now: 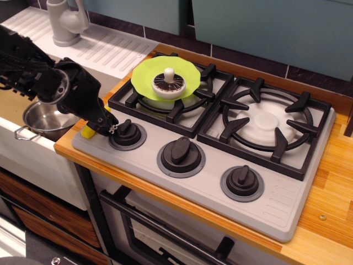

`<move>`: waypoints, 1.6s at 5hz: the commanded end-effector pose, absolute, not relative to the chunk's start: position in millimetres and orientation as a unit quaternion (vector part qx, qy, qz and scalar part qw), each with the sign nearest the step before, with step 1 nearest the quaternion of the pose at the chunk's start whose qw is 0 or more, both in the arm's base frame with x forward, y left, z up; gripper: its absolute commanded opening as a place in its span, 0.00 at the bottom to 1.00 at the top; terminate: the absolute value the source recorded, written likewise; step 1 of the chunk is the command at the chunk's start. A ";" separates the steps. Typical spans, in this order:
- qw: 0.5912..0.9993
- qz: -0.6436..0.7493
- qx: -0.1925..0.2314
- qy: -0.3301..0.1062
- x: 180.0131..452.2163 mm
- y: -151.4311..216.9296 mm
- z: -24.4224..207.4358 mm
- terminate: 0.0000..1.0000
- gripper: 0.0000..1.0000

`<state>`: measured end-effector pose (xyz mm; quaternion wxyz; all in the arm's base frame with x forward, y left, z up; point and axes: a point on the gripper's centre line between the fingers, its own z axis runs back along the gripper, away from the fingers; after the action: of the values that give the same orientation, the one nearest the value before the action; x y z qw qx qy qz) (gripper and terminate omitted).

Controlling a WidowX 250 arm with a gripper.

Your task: Put mushroom on plate and fry in pot or pan in sink

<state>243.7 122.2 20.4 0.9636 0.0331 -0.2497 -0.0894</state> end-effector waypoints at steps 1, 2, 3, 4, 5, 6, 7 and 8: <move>0.972 -0.089 0.022 -0.218 249.3 120.5 40.0 0.00 0.00; 0.975 -0.086 0.009 -0.203 250.2 120.6 49.8 0.00 0.00; 0.977 -0.089 0.011 -0.193 248.4 123.0 64.4 0.00 0.00; 0.976 -0.105 0.017 -0.191 250.0 135.6 86.6 0.00 0.00; 0.973 -0.121 0.017 -0.194 255.2 152.5 96.3 0.00 0.00; 0.970 -0.130 0.004 -0.205 254.4 171.5 88.9 0.00 0.00; 0.966 -0.137 -0.003 -0.219 248.2 184.7 76.2 0.00 0.00; 0.962 -0.143 -0.008 -0.234 243.9 194.7 62.2 0.00 0.00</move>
<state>240.0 195.9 50.3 0.9634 -0.0254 -0.2275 -0.1393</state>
